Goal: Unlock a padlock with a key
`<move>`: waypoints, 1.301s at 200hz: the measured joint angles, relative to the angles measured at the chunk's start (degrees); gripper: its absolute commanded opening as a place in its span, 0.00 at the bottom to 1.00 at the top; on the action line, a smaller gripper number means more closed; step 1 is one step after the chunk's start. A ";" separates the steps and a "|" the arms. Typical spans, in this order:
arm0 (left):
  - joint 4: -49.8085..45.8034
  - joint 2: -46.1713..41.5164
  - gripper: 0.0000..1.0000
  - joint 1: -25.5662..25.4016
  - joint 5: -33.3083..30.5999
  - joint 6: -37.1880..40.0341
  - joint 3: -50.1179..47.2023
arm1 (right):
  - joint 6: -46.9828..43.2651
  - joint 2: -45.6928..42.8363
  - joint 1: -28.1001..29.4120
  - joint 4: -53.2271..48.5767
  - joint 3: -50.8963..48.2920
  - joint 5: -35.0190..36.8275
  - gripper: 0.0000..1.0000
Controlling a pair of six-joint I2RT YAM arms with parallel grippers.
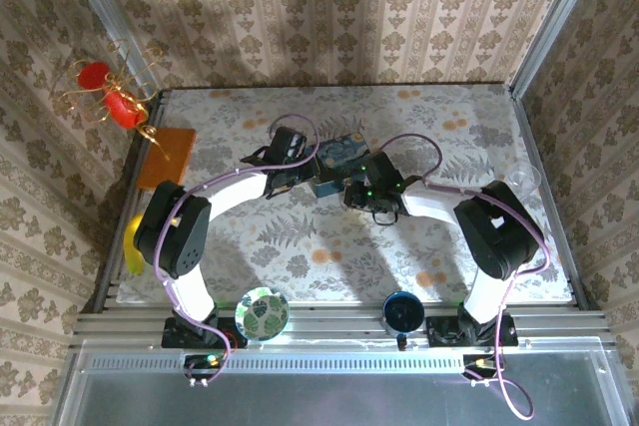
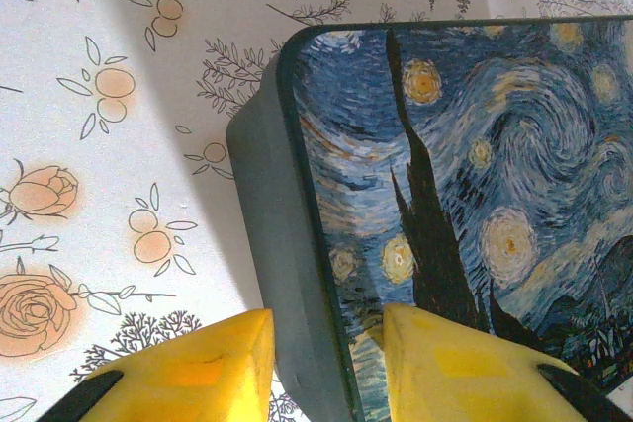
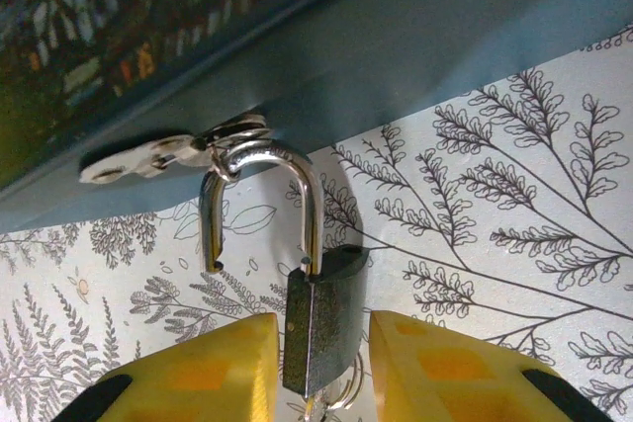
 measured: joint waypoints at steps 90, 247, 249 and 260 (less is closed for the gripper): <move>0.00 0.00 0.34 0.00 -0.02 0.00 -0.02 | -0.20 0.79 0.24 -0.22 0.55 0.33 0.00; 2.08 -0.13 0.22 0.04 0.22 -0.28 -0.90 | 1.70 -2.14 -1.33 -1.27 0.44 -0.68 0.00; 2.21 -0.13 0.22 0.04 0.26 -0.26 -0.96 | 1.81 -2.14 -1.38 -1.09 0.39 -0.72 0.00; 2.56 -0.33 0.21 0.02 0.24 -0.31 -1.20 | 2.71 -2.14 -1.46 -0.15 0.02 -0.90 0.00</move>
